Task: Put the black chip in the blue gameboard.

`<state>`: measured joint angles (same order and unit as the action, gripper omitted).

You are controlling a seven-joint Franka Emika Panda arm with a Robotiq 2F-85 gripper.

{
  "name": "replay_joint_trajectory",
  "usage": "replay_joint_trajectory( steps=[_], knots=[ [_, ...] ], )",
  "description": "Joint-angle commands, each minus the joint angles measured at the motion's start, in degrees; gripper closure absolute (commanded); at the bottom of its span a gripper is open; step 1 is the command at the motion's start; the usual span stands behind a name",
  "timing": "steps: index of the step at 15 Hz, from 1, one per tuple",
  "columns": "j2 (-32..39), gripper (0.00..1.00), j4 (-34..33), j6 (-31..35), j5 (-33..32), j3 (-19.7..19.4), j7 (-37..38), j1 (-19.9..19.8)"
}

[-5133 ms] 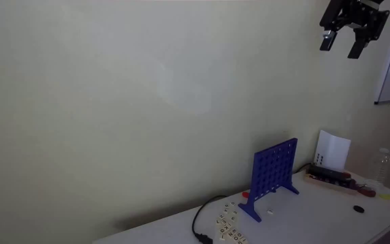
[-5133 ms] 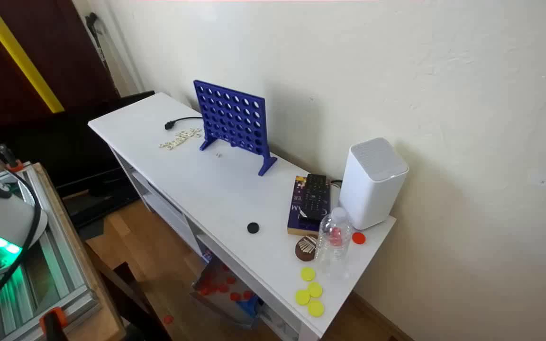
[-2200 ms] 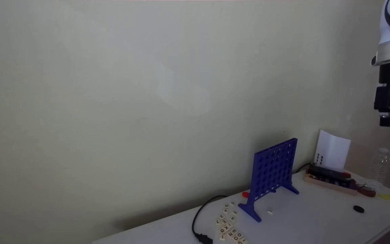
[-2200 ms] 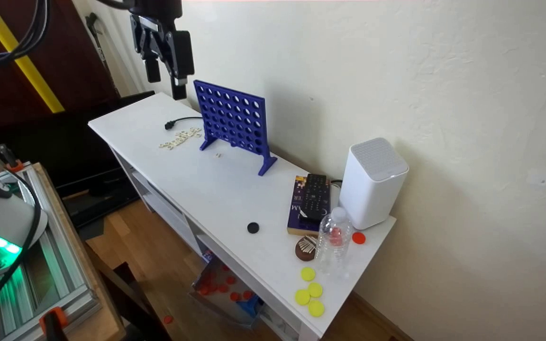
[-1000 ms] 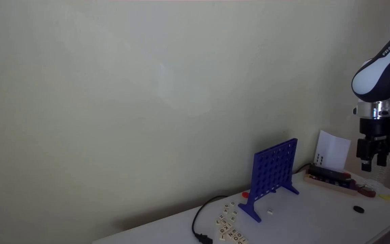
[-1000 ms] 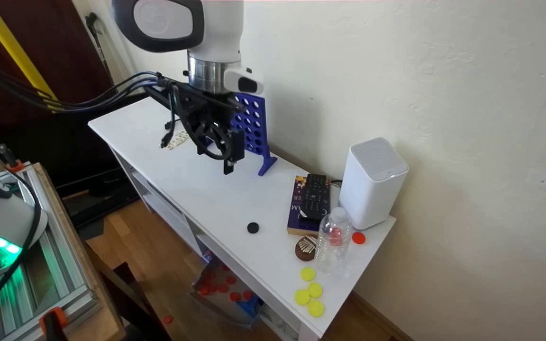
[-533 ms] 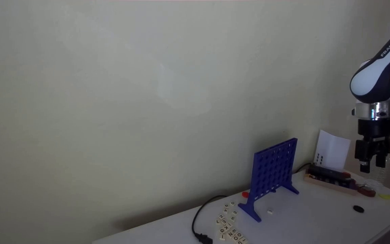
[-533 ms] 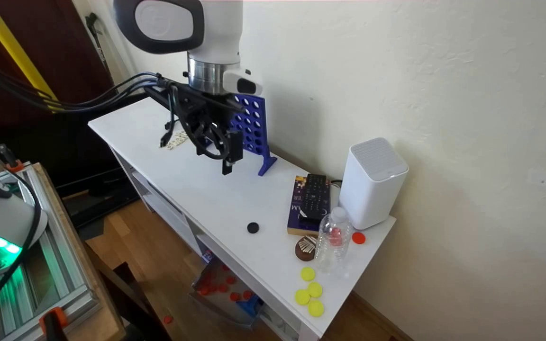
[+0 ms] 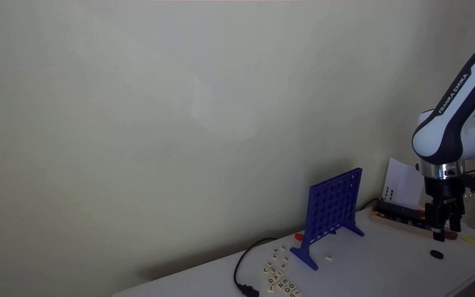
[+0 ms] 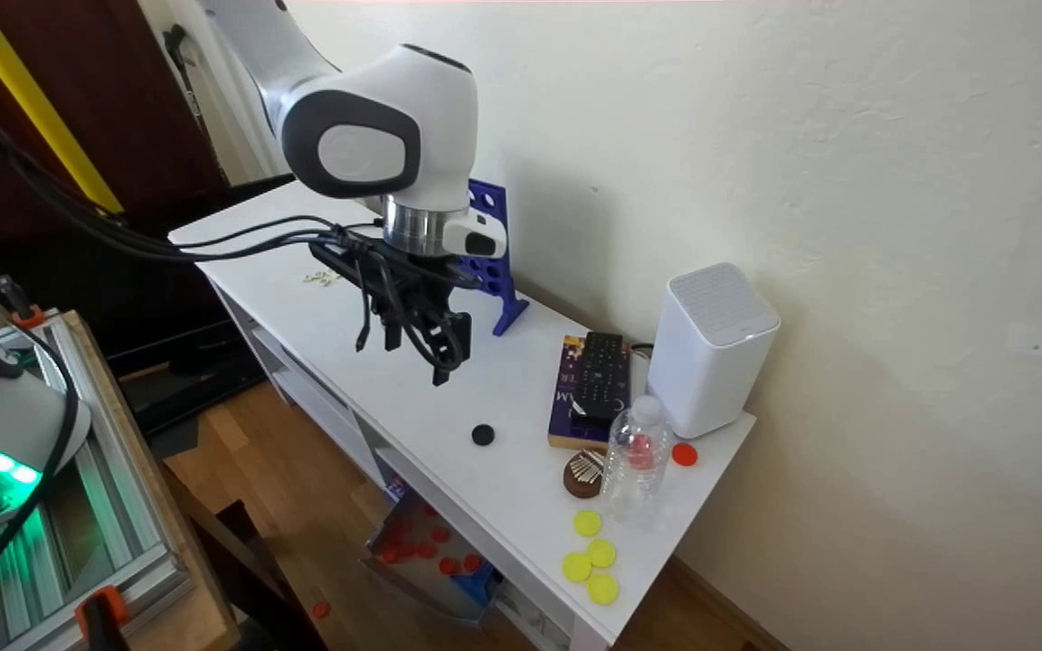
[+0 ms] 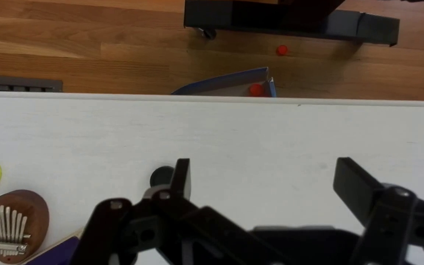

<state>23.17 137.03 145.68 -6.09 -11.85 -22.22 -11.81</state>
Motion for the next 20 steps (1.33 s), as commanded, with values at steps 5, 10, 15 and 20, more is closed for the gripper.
replay_joint_trajectory(
  steps=[5, 10, 15, 20],
  knots=[
    [11.1, 0.0, -9.3, 5.0, -5.0, 0.8, -2.3, -4.2],
    [16.1, 0.0, -15.4, 2.4, -6.2, 1.7, -5.0, -5.3],
    [19.9, 0.0, -20.8, -2.4, -7.0, 2.9, -8.3, -5.7],
    [23.1, 0.0, -25.3, -8.1, -9.1, 3.2, -9.8, -4.9]
  ],
)
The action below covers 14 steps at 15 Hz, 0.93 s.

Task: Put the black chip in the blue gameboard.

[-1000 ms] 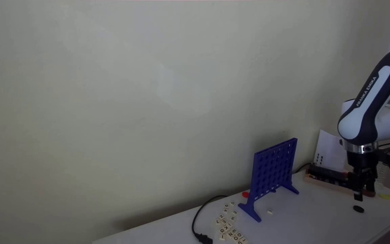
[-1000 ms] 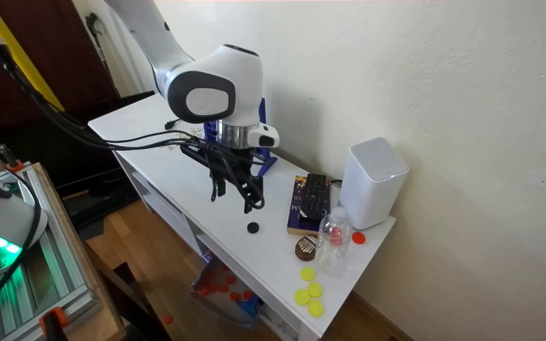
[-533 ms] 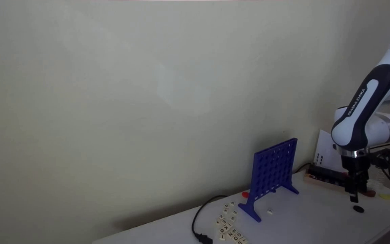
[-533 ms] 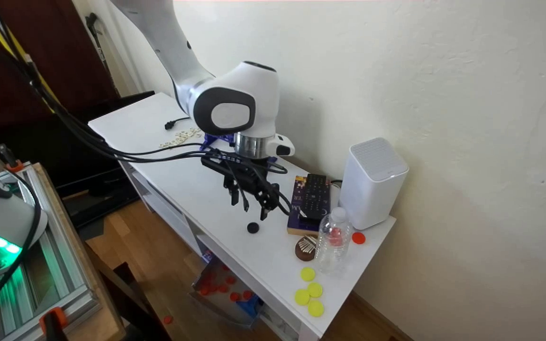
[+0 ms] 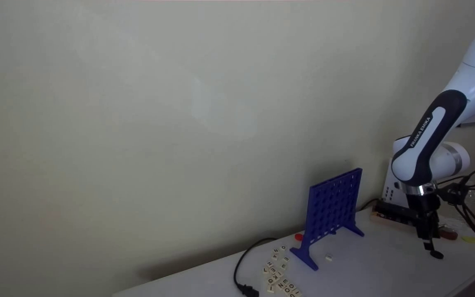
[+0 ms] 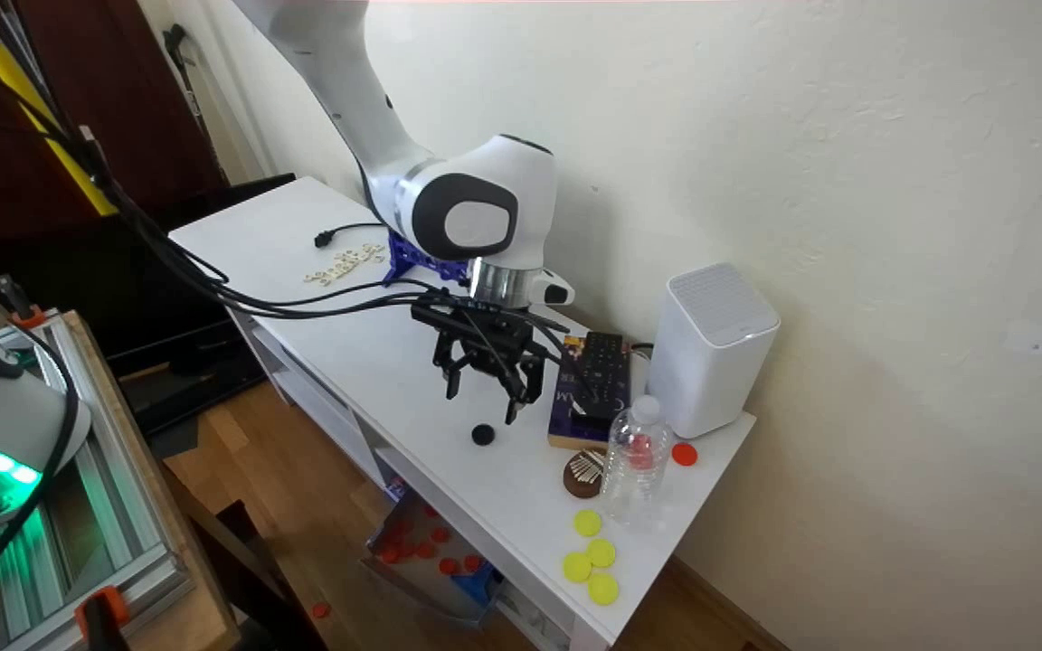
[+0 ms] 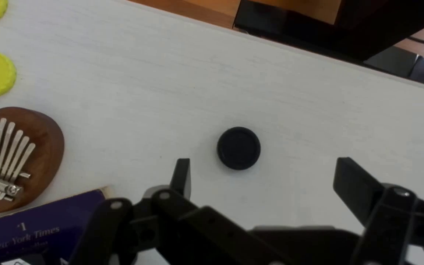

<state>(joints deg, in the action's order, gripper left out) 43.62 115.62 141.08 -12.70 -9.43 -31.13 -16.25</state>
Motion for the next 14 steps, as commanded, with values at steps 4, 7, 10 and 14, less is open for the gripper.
replay_joint_trajectory(
  steps=[4, 7, 10, 14],
  knots=[
    [4.8, 0.0, -6.2, -5.2, -3.8, 0.8, -0.8, 0.0],
    [6.1, 0.0, -7.3, -6.1, -4.6, 0.7, -0.3, 0.5],
    [7.2, 0.0, -8.2, -7.2, -5.3, 0.7, 0.0, 1.2],
    [8.1, 0.0, -9.0, -8.0, -5.9, 0.6, 0.1, 1.8]
  ],
)
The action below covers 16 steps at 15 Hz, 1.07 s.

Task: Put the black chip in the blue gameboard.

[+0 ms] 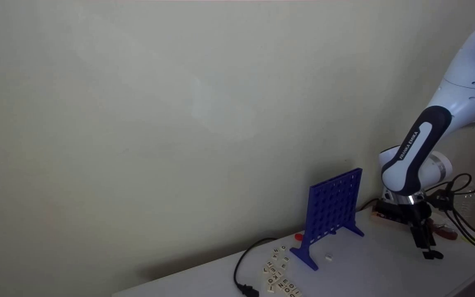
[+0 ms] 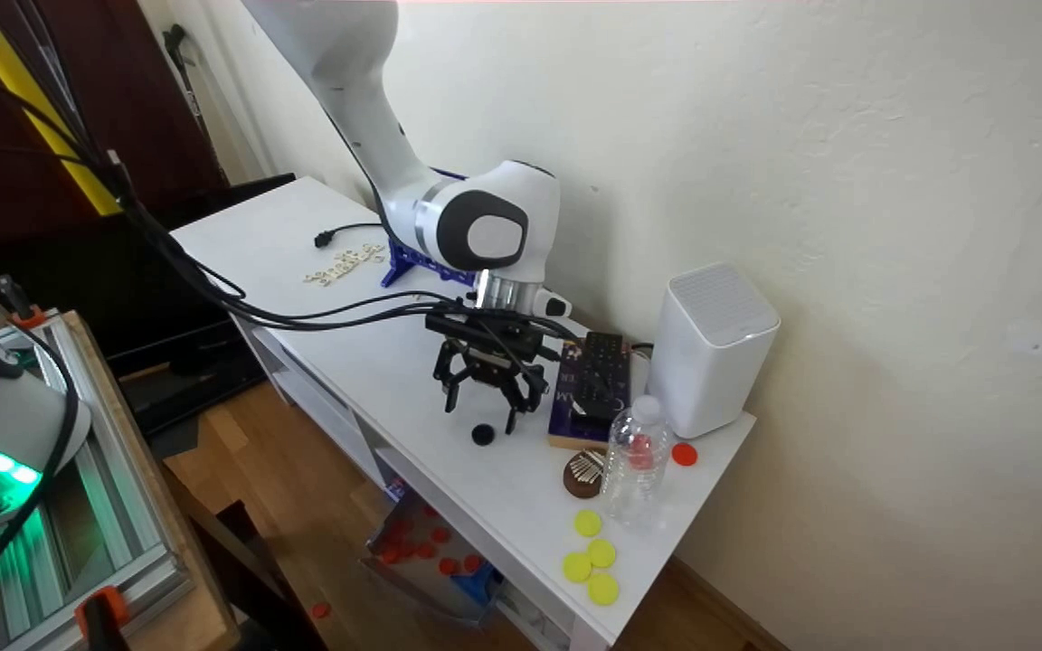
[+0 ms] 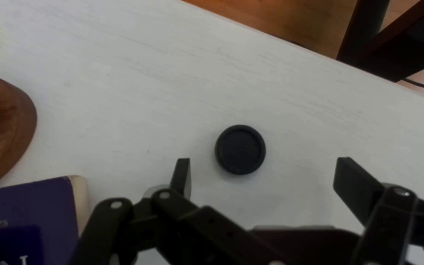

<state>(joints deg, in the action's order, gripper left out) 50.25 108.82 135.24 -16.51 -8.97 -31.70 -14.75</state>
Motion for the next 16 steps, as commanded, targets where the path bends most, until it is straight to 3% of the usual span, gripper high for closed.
replay_joint_trajectory(
  steps=[1, 6, 10, 16],
  knots=[
    [1.7, 0.0, -2.4, -2.4, -2.3, 0.1, 0.7, 0.4],
    [2.2, 0.13, -3.2, -4.0, -3.6, -0.1, 0.6, 1.0],
    [2.7, 0.02, -3.9, -6.0, -5.6, -0.5, 0.8, 1.9],
    [3.4, 0.0, -4.7, -8.1, -8.4, -1.0, 1.2, 2.9]
  ],
)
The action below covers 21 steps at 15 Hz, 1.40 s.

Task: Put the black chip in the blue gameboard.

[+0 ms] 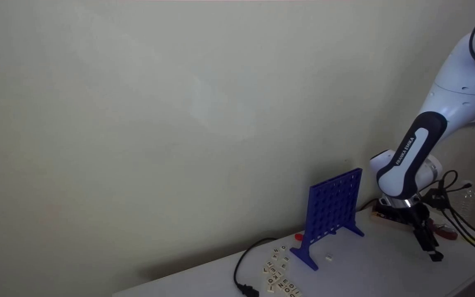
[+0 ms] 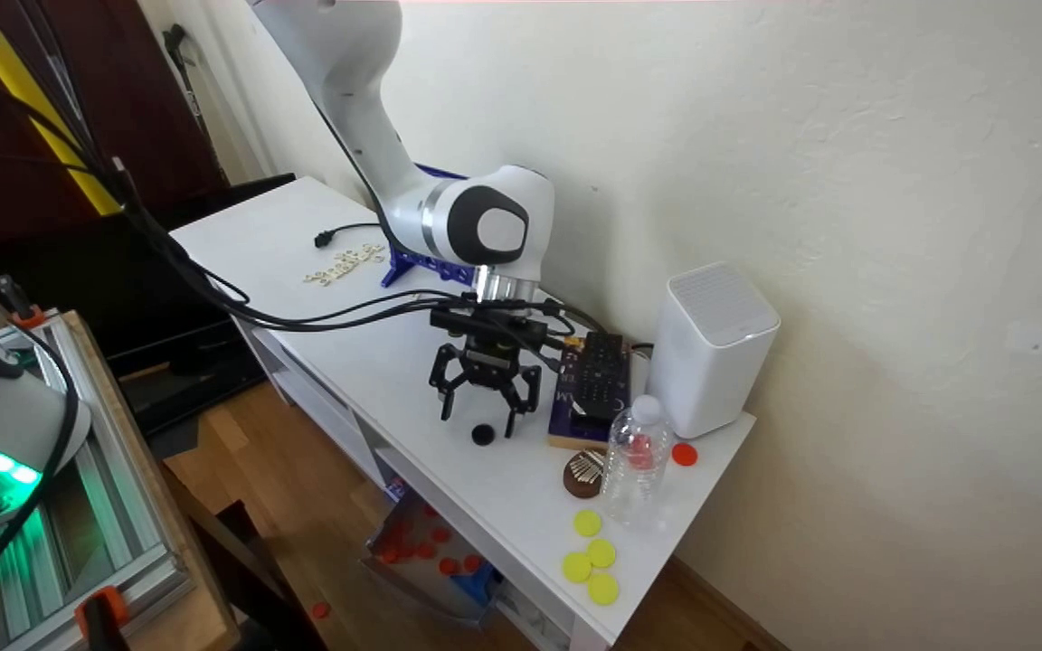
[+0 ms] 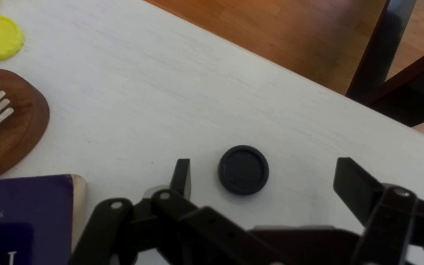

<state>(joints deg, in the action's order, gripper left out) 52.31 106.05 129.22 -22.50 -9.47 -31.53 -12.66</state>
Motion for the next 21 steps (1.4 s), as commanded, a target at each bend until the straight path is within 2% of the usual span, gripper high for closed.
replay_joint_trajectory(
  steps=[1, 3, 7, 10, 11, 12, 14, 15, 17, 18, 19, 21],
  knots=[
    [1.4, 0.09, -2.0, -2.2, -2.7, -0.5, 1.1, 0.9],
    [1.5, 0.33, -2.1, -2.6, -3.3, -0.6, 1.1, 1.0],
    [1.8, 0.45, -2.4, -3.2, -4.3, -0.6, 1.2, 1.2],
    [1.9, 0.38, -2.5, -3.1, -4.8, -0.7, 1.6, 1.4],
    [1.9, 0.27, -2.4, -3.1, -5.0, -0.7, 1.7, 1.4],
    [2.0, 0.2, -2.4, -3.0, -5.0, -0.6, 1.8, 1.4],
    [2.0, 0.13, -2.4, -2.8, -4.9, -0.5, 2.0, 1.4],
    [2.0, 0.19, -2.4, -2.8, -4.9, -0.5, 2.0, 1.4],
    [1.9, 0.37, -2.4, -2.4, -4.6, -0.4, 2.3, 1.2],
    [1.7, 0.38, -2.2, -2.0, -4.5, -0.3, 2.3, 1.1],
    [1.6, 0.45, -2.2, -1.8, -4.5, -0.3, 2.3, 0.9],
    [1.6, 0.49, -2.4, -1.5, -4.4, -0.3, 2.5, 0.8]
  ],
)
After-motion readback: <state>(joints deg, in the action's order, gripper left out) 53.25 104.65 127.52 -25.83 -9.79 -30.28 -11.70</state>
